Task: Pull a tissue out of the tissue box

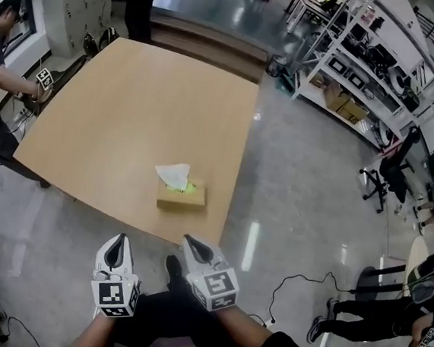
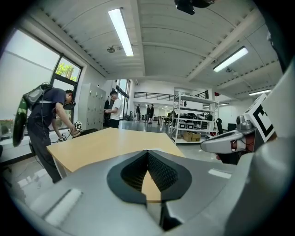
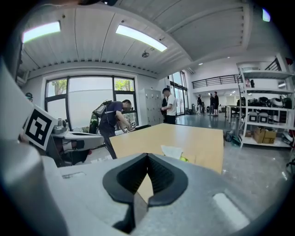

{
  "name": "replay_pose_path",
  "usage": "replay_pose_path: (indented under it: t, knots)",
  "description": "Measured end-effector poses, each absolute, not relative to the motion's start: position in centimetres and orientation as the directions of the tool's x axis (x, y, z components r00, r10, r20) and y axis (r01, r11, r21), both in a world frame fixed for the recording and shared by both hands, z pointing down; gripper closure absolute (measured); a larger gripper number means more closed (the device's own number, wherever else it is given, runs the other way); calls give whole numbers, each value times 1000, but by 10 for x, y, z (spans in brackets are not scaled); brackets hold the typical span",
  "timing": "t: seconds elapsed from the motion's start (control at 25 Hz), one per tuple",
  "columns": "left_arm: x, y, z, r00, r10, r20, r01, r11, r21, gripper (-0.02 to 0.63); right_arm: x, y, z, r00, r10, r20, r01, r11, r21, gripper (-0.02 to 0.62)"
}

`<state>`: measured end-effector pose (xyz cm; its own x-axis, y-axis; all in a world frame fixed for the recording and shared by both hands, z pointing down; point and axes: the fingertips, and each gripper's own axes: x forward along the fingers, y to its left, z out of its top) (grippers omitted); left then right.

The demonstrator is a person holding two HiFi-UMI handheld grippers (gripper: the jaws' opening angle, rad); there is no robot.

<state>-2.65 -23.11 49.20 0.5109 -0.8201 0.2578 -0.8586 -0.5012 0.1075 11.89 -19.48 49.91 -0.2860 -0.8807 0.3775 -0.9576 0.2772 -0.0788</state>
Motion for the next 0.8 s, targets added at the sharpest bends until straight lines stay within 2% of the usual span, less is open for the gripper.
replay_pose_path:
  t: [0.56,0.72,0.8]
  knots:
    - [23,-307,501,404,-860,313,-912,-405,62,587,168,-300,515,-389,-798,460,-911,408,-63,601]
    - [36,-325,513,397,-852,342,-914,-400,67,537,173,-326,525,-417,-768,486,-895,441,-70,601]
    - [39,-334,517,387,-853,350,-918,-392,59,537,171,-338,532,-438,-742,508,-883,462,-85,543]
